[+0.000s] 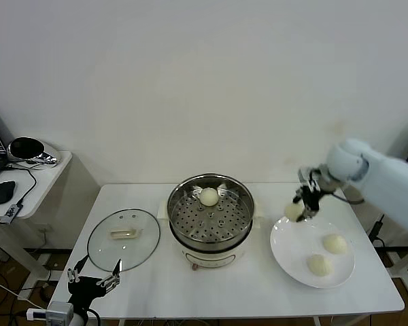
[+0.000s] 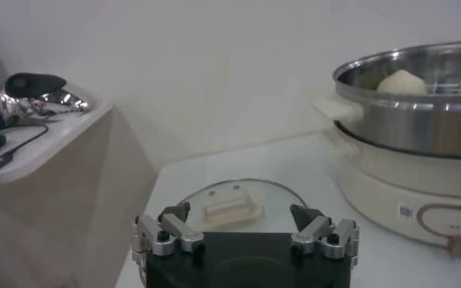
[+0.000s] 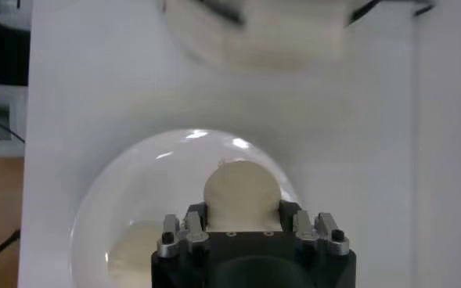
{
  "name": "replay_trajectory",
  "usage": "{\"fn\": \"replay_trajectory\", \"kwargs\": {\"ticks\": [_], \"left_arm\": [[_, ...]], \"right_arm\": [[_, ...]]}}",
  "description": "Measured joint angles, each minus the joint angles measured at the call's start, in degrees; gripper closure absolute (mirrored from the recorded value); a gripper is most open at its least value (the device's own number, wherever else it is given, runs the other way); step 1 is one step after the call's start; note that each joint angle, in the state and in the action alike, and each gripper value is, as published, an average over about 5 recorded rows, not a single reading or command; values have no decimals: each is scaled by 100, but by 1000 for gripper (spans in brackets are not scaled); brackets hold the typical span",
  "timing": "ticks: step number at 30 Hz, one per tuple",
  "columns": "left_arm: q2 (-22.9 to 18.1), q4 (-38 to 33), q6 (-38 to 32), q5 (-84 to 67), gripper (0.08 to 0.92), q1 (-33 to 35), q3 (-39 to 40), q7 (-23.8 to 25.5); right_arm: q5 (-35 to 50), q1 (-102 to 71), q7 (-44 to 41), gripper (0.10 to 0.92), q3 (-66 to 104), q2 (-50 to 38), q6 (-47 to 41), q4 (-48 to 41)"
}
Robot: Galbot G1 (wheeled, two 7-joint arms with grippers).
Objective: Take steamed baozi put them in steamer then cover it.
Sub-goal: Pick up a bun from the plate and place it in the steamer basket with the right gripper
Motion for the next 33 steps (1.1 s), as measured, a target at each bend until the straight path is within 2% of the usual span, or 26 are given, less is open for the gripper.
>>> {"fn": "replay_trajectory", "kwargs": {"ticks": [13,23,33], "left_arm": [[-43,-13,44,-33,177,-125,-95,-2],[-39,-53,66,-85,177,-150,-161,10],[-52,-13,82,-119,177,-204,-141,13]], "right_arm": [[670,900,-132,465,-523,1403,-392,-469],[599,701,-129,465,-540,2650,-457,-1134],[421,271,-30,465,-587,3438,-498,-1565]]}}
